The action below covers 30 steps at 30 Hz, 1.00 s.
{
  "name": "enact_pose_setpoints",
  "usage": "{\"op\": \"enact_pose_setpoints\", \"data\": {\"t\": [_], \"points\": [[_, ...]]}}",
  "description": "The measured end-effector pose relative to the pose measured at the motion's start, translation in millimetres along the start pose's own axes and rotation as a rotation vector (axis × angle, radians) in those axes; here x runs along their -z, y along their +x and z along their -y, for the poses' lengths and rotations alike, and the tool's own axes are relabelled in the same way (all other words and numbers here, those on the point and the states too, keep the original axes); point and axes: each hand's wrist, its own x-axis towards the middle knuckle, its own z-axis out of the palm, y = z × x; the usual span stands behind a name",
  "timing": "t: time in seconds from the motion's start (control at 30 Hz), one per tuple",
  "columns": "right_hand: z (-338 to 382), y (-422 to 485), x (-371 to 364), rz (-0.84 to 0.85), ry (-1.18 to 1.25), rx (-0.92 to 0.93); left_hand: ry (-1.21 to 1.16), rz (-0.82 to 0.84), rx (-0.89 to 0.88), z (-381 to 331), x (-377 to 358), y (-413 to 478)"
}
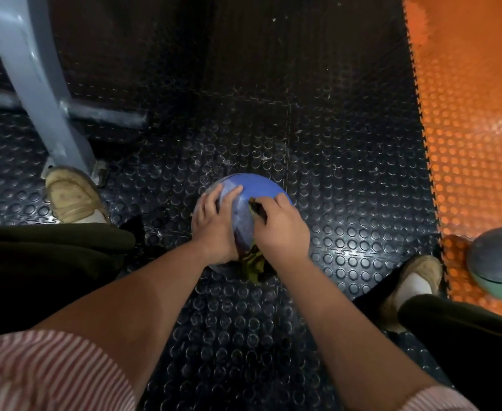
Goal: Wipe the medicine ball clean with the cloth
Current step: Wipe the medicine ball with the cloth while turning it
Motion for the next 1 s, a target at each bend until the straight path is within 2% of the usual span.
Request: {"op": "enact_pose_setpoints", "data": {"t": [0.1, 0.2, 0.33, 0.53, 0.63, 0.8, 0.97, 1.0], "points": [[2, -5, -4, -0.009, 0.017, 0.031, -0.018, -0.002, 0.011, -2, 1, -1], [-14, -48, -19, -0.032, 0.063, 0.042, -0.048, 0.009, 0.017, -3, 5, 2], [-32, -82, -29, 0.020, 0.012, 0.032, -0.008, -0.006, -0.017, -1, 3, 2], [-12, -40, -5, -0.116, 0.072, 0.011, -0.048, -0.001, 0.030, 0, 4, 4], [1, -7, -4, -0.047, 0.030, 0.003, -0.020, -0.019, 0.039, -1, 3, 5], [-14, -51, -26, -0.104, 0.052, 0.054, -0.051, 0.016, 0.008, 0, 7, 8], [-47, -96, -43, 0.162, -0.161, -0.046, -0.001, 0.011, -0.025, 1, 10, 11], [-48, -94, -40, 0.169, -0.149, -0.074, 0.002, 0.012, -0.025, 0, 9, 10]]}}
